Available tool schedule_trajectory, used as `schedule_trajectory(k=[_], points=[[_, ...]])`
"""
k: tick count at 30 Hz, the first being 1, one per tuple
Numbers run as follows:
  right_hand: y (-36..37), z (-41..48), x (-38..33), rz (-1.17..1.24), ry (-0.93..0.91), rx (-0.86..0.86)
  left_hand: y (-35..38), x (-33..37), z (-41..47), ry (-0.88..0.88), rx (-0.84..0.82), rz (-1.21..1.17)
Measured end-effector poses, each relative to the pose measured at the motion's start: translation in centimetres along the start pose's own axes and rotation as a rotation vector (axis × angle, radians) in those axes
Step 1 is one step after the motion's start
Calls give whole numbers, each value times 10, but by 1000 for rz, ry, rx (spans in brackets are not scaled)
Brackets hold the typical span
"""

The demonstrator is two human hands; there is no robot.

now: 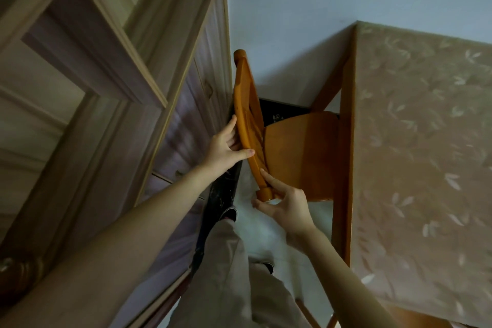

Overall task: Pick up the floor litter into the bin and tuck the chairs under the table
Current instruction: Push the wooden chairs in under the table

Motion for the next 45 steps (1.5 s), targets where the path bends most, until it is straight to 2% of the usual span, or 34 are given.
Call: schedule_trajectory(k=[22,35,41,45], points=[[5,65,10,111,128,27,17,29,75,43,-79,23],[-16,118,7,84,146,138,46,51,133,52,-157,70],[-33,143,16,113,235,178,70,64,162,89,-176,79],[-47,157,23,114,233,198,88,67,180,95,-180,79]])
Point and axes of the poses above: each hand's wrist, its own z-axis towards the middle knuckle, its own y-axis out of the palm, x = y × z, the point moved 3 cm from there along z, towards the middle knuckle, and after that the axes turned 12 degrees about x, right-handed, at the moved point
